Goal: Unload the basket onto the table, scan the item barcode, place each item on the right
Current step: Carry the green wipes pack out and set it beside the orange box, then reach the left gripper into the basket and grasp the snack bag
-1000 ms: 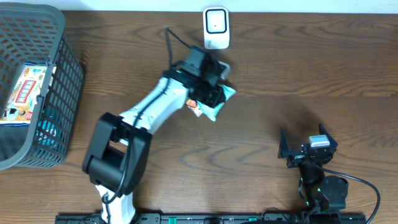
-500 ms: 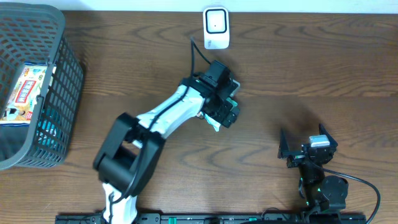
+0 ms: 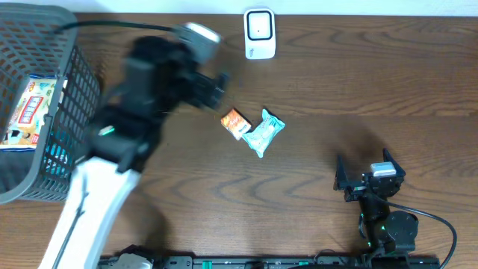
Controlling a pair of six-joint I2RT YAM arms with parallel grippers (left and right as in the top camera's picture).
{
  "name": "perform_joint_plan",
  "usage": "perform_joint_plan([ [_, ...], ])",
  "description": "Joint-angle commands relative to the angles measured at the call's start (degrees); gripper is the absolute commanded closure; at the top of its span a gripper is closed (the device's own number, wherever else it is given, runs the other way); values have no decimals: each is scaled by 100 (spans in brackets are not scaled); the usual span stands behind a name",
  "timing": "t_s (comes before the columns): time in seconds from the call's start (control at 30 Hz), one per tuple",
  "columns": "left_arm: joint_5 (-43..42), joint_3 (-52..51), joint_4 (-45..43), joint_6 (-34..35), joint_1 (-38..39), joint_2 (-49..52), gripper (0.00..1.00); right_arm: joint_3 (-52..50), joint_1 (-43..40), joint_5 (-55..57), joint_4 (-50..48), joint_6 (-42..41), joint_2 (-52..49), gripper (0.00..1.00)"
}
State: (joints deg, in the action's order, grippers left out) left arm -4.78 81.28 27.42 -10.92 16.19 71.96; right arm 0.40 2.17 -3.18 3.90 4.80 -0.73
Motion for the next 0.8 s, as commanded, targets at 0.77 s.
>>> perform_joint_plan([
  [0.77,1034,55,710,807,-5329,1943,2,-7,11,4,22,-68,24,1],
])
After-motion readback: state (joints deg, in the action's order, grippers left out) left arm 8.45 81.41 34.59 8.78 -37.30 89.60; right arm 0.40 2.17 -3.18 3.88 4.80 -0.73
